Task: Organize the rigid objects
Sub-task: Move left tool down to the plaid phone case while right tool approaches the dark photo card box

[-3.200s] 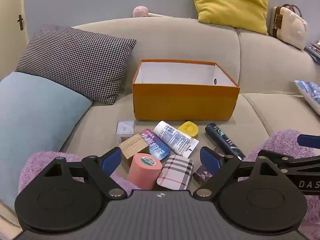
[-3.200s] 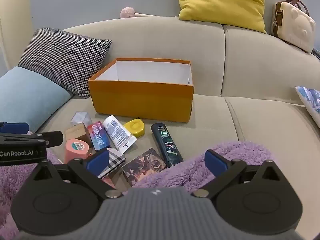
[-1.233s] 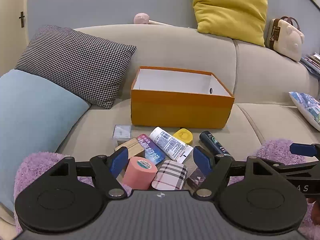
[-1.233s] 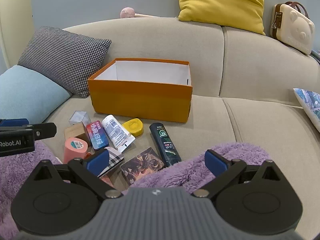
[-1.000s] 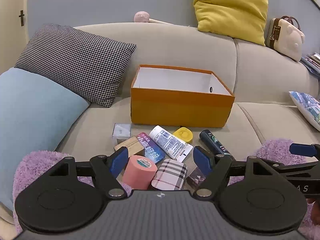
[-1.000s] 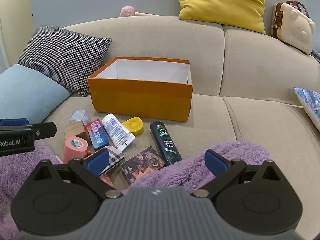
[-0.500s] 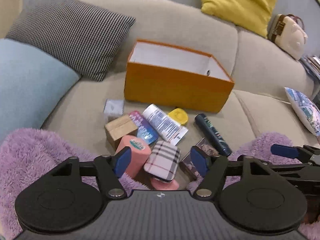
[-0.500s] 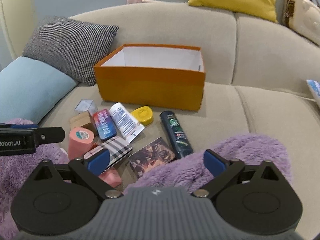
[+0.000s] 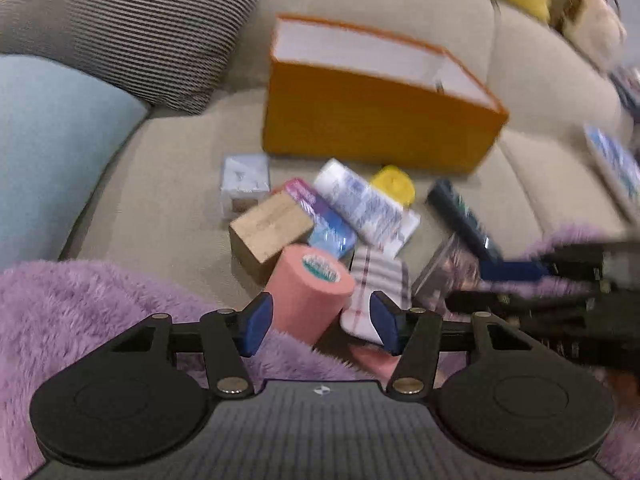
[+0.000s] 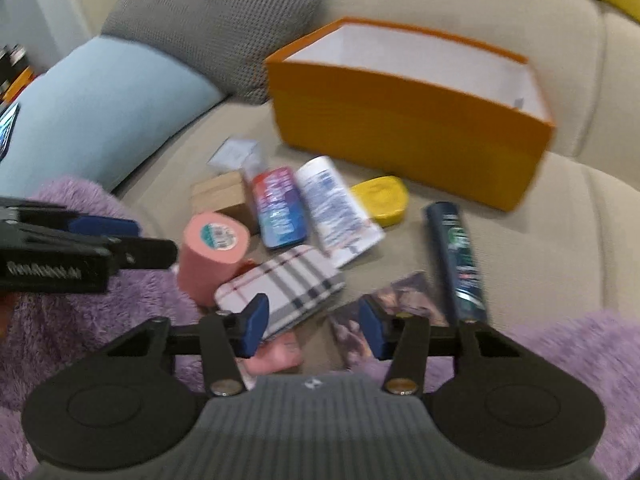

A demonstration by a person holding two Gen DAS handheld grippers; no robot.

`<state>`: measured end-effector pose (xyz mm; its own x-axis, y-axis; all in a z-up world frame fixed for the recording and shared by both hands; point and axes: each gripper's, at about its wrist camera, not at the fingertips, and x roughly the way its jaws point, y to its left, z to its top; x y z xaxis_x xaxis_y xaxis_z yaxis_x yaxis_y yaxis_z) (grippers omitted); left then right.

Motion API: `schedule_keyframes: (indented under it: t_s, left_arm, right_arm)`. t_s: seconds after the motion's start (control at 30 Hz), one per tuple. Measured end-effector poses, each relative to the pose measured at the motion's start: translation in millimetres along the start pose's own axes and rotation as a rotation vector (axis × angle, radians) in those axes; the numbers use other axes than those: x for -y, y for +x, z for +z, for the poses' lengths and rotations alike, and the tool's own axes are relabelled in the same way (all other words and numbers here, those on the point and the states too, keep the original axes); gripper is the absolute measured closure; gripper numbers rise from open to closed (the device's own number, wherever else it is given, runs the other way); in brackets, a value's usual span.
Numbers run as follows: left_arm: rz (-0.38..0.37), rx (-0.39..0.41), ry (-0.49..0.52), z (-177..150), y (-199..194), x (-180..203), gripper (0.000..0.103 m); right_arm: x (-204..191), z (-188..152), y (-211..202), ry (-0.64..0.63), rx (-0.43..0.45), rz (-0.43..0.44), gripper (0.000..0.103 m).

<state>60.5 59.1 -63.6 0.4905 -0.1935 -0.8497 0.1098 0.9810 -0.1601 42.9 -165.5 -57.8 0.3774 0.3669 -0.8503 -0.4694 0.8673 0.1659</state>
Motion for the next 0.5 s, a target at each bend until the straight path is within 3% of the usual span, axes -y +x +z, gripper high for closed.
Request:
schedule_keyframes:
  t_s: [0.13, 0.33, 0.5]
  left_arm:
    - [0.038, -0.054, 0.126, -2.5, 22.6, 3.0, 0.037]
    - [0.013, -0.104, 0.143, 2.9, 42.1, 1.3, 0.037]
    - [0.063, -0.135, 0.170, 6.8, 57.7, 6.4, 0.039]
  right_arm:
    - [-0.2, 8.4, 27.1, 0.021, -0.073, 0.041, 0.060]
    - [5.1, 0.2, 53.1, 0.069, -0.201, 0.101, 0.059]
    - [-2.5, 1.7, 60.2, 0.031, -0.198, 0.132, 0.055]
